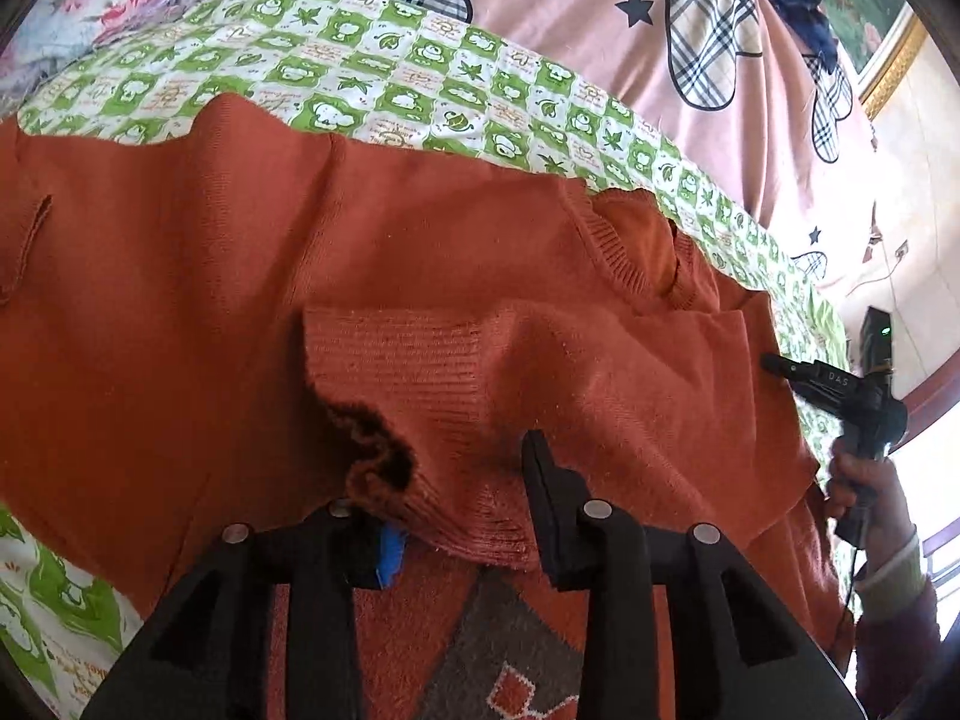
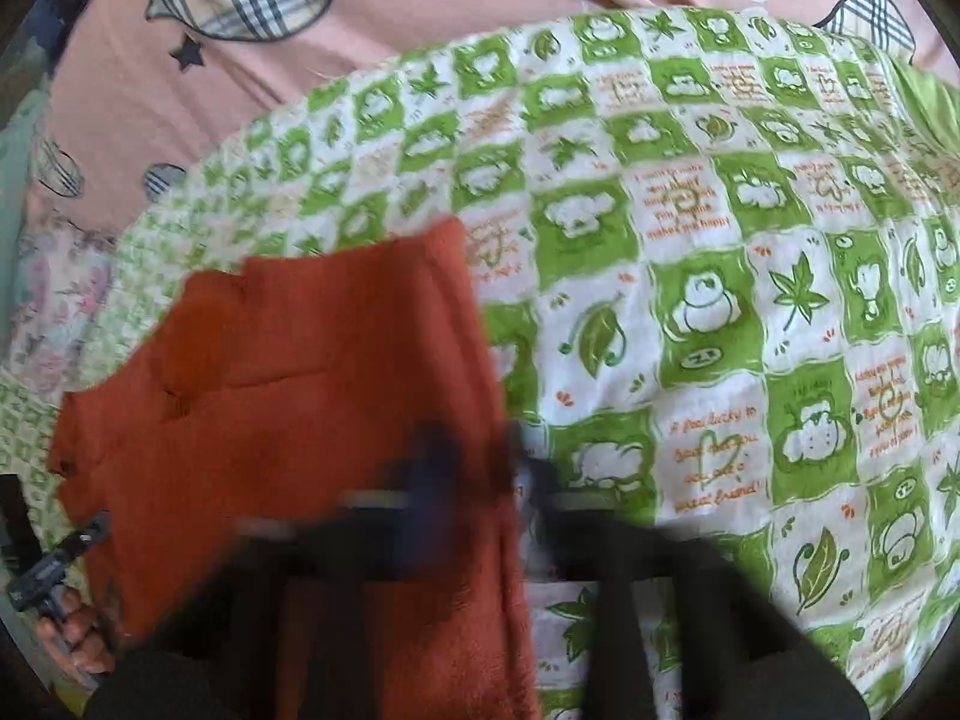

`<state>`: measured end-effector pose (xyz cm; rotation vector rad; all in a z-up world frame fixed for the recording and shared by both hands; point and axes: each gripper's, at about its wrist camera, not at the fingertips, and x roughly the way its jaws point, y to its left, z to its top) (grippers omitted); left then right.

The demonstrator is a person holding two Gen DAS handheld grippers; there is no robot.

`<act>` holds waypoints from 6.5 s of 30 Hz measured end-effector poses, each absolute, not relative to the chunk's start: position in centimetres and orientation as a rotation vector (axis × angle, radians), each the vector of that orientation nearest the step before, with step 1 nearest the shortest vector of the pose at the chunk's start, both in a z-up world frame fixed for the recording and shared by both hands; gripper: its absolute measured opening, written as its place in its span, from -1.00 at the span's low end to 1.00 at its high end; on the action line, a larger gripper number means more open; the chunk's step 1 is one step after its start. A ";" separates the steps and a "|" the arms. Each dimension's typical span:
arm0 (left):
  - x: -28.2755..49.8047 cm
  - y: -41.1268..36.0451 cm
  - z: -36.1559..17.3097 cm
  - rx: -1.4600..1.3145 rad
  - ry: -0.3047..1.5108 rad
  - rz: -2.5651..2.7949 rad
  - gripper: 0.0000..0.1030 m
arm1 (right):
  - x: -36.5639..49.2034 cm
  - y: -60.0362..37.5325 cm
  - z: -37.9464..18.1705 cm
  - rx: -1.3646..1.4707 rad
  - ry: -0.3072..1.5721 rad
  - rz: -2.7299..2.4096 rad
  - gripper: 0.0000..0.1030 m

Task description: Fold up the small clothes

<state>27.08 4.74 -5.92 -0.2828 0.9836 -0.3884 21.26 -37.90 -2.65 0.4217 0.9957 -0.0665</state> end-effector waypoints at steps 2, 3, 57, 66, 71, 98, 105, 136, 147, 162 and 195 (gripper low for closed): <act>27.1 4.0 -5.6 -0.247 0.974 -0.386 -0.34 | 19.2 -39.6 -0.8 0.505 0.884 -0.089 -0.78; 27.0 3.8 -5.6 -0.240 0.973 -0.390 -0.34 | 18.6 -40.1 -0.6 0.518 0.862 -0.105 -0.80; 27.6 17.4 -1.5 0.167 0.830 0.124 0.98 | 5.9 -23.3 -1.9 0.552 0.989 0.171 0.24; 30.8 21.7 -5.1 0.057 0.951 0.098 0.36 | 6.2 -22.9 -2.1 0.551 1.011 0.159 0.24; 29.7 22.5 -3.9 -0.007 0.942 0.049 -0.79 | 6.3 -22.0 -1.9 0.547 1.004 0.183 0.24; 21.8 -13.6 0.9 -0.153 0.897 -0.686 -0.84 | 1.4 -29.3 0.1 0.636 0.879 0.057 0.24; 23.0 -15.2 -4.0 -0.140 1.022 -0.669 -0.67 | 1.1 -30.0 0.5 0.651 0.861 0.046 0.24; 21.2 11.2 -5.8 -0.190 0.942 0.013 0.06 | 13.4 -30.6 2.8 0.525 0.794 0.024 -0.90; 19.9 14.3 -6.3 -0.386 0.880 0.005 0.02 | 13.2 -33.3 -3.2 0.524 0.940 -0.054 -0.90; 19.3 16.5 -7.0 -0.532 0.857 -0.077 0.02 | 12.0 -33.7 -3.1 0.495 0.934 -0.130 -0.81; -4.9 13.6 -6.9 -0.292 1.109 -0.387 0.38 | -13.8 -28.8 -0.8 0.298 1.068 -0.100 -0.03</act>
